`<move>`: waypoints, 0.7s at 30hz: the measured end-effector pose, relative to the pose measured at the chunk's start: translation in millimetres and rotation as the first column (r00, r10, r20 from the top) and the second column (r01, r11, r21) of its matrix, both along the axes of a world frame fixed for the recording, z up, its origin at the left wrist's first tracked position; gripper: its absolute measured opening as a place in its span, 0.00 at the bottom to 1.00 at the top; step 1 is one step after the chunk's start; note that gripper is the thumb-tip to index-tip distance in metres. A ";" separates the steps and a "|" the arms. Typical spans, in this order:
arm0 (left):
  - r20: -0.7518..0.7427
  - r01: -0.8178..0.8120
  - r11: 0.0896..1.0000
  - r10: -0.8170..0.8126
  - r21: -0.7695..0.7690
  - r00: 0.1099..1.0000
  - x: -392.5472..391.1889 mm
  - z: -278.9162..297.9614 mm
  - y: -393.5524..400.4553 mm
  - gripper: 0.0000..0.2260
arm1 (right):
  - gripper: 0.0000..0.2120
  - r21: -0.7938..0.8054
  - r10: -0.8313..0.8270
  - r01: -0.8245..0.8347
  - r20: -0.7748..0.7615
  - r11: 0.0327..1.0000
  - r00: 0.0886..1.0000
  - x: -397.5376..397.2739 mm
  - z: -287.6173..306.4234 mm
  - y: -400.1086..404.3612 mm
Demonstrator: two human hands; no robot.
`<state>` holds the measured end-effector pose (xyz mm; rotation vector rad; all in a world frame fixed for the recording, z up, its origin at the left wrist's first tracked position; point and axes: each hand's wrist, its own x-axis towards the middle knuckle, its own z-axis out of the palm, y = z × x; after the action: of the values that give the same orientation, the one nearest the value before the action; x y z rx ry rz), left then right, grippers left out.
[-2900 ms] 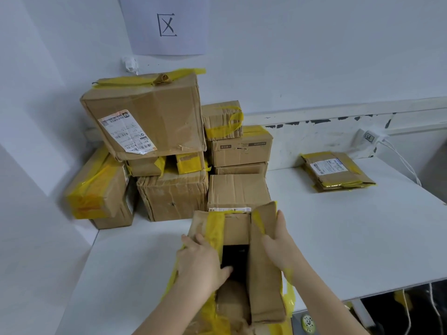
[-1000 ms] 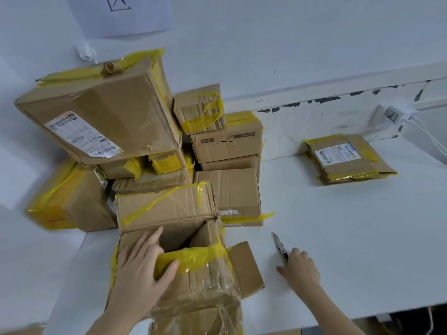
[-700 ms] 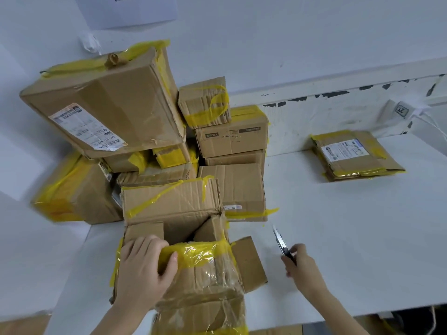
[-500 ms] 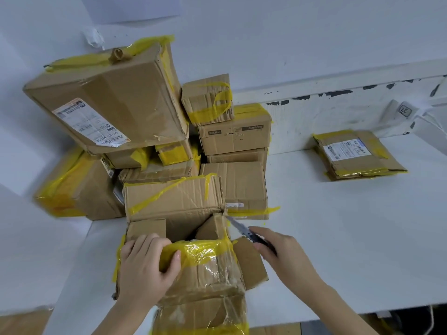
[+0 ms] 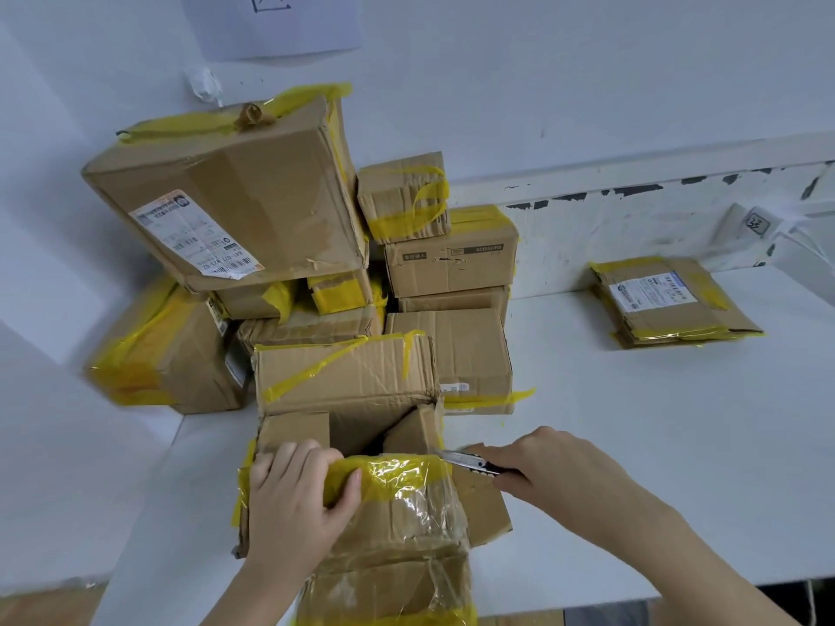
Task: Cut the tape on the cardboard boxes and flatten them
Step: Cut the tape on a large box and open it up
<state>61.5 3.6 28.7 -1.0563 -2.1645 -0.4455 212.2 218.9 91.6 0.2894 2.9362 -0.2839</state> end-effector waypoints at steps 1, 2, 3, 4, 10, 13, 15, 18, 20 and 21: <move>-0.002 0.000 1.000 0.000 0.000 1.000 0.2 0.0 0.0 0.28 | 0.15 -0.007 0.009 -0.009 0.000 1.000 1.000 1.1 2.3 1.4; 0.000 0.001 1.000 -0.001 0.001 1.000 0.3 0.0 0.1 0.28 | 0.14 -0.010 0.014 -0.014 0.004 1.000 1.000 2.4 4.0 1.8; 0.006 0.000 1.000 0.000 0.003 1.000 0.1 -0.2 0.1 0.28 | 0.14 -0.009 0.010 -0.010 0.003 1.000 1.000 3.7 4.6 1.5; 0.011 -0.005 1.000 0.005 0.005 1.000 -0.2 -0.2 0.1 0.28 | 0.13 -0.003 0.001 -0.001 0.003 1.000 1.000 5.6 4.3 0.9; -0.037 0.030 0.999 -0.028 0.043 0.999 0.5 -1.7 -2.1 0.27 | 0.12 0.015 -0.038 0.038 0.012 0.999 0.999 4.0 -2.6 -8.3; -0.010 0.038 0.998 -0.037 0.055 0.999 -0.9 0.9 -0.6 0.27 | 0.12 0.015 -0.110 0.110 -0.008 0.994 0.994 4.0 -9.6 -19.7; 0.013 0.012 0.999 -0.013 0.050 1.000 -2.3 1.5 1.5 0.28 | 0.11 -0.011 -0.172 0.171 -0.017 0.985 0.985 12.7 -15.1 -25.3; 0.017 0.011 0.998 -0.012 0.057 1.000 -3.8 1.4 4.2 0.29 | 0.09 -0.026 -0.245 0.246 0.006 0.969 0.969 21.5 -21.2 -36.9; 0.008 0.021 0.998 -0.021 0.065 1.000 -4.2 1.2 5.4 0.29 | 0.09 -0.008 -0.283 0.283 -0.009 0.959 0.959 20.1 -27.0 -46.1; 0.011 0.019 0.998 -0.020 0.067 1.000 -4.2 1.1 5.3 0.29 | 0.11 -0.020 -0.304 0.304 -0.003 0.952 0.953 18.1 -28.5 -51.0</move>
<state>57.4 8.9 29.8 -1.0412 -2.1363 -0.5301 230.3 167.9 63.1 0.7425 2.8851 -0.3548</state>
